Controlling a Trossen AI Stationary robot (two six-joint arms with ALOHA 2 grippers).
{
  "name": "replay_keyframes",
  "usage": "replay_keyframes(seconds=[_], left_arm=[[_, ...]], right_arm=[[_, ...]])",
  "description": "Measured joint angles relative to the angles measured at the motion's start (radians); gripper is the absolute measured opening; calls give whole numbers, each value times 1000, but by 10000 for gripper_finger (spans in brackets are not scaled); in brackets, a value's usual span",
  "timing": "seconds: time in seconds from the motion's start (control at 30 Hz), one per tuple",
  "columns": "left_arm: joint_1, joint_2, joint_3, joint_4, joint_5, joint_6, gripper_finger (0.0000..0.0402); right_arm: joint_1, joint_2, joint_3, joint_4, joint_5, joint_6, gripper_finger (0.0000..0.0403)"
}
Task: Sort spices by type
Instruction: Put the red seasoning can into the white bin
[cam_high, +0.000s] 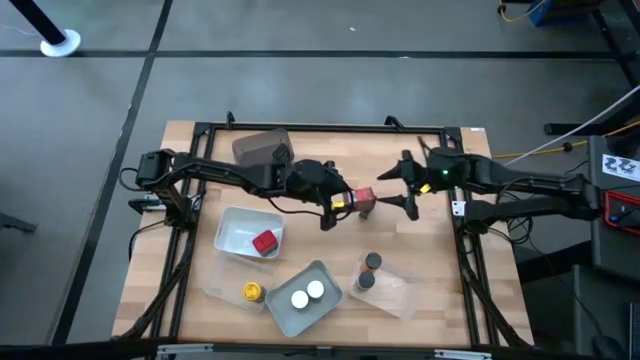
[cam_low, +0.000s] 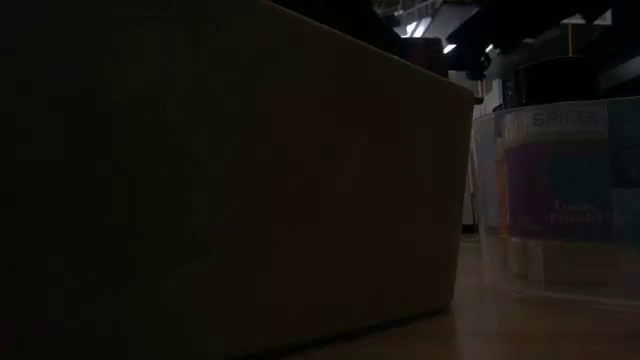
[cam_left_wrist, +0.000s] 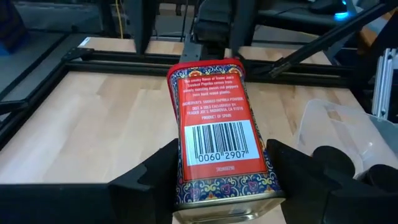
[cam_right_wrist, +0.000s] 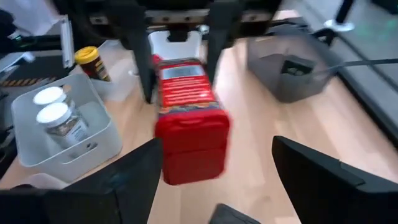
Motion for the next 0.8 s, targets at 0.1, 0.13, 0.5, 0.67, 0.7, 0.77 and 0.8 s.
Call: replay_keyframes(seconds=[0.1, 0.13, 0.5, 0.67, 0.7, 0.77, 0.8], left_arm=[[0, 0, 0, 40, 0, 0, 196], [0, 0, 0, 65, 0, 4, 196], [0, 0, 0, 476, -10, 129, 196], [0, 0, 0, 649, -11, 185, 196], [-3, 0, 0, 675, -11, 196, 196], [-5, 0, 0, 719, -11, 213, 197], [-6, 0, 0, 737, -11, 224, 197]], right_arm=[[0, -62, 0, -47, 42, 37, 301], [0, -81, 0, -62, 53, 47, 301], [0, -267, 0, -34, 94, 82, 301], [0, -268, 0, 74, 44, 82, 301], [0, -264, 0, 102, 43, 82, 301], [0, -239, 1, 179, 43, 82, 301], [0, -222, 2, 217, 39, 81, 301]])
